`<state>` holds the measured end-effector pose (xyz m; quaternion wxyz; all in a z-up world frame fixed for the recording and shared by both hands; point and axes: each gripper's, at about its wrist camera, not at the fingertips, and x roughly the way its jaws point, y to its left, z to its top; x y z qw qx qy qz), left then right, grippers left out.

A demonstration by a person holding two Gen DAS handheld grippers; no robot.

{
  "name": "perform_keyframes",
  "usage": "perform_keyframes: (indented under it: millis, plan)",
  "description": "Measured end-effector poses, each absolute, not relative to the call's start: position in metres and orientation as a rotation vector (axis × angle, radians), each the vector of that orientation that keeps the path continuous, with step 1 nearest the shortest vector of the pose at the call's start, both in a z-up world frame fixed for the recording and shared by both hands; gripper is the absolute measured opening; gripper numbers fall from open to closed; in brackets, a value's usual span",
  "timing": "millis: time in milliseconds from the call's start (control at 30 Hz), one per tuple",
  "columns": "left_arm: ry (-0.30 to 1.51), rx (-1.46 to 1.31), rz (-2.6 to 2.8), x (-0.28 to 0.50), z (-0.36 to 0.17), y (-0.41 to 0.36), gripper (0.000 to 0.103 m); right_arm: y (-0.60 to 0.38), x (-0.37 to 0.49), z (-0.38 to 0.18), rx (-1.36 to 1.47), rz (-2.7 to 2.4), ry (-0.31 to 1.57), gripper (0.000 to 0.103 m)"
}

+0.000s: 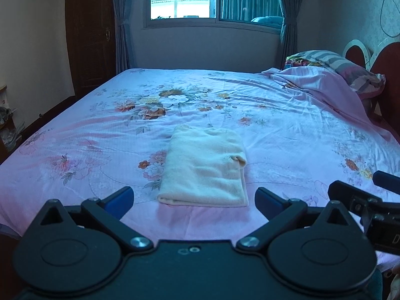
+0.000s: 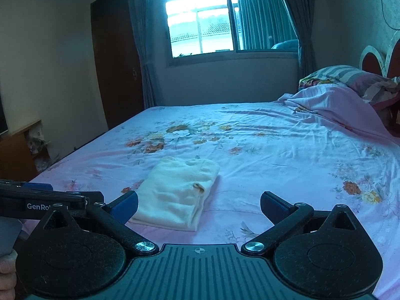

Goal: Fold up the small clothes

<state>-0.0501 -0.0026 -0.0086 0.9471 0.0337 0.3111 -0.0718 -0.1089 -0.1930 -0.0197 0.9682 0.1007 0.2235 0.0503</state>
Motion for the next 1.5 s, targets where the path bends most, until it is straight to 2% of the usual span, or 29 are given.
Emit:
perform_keyframes:
  millis: [1500]
  plan:
    - [0.638, 0.056, -0.136, -0.046, -0.012, -0.002, 0.101, -0.197, -0.102, -0.03, 0.271, 0.125, 0.494, 0.103]
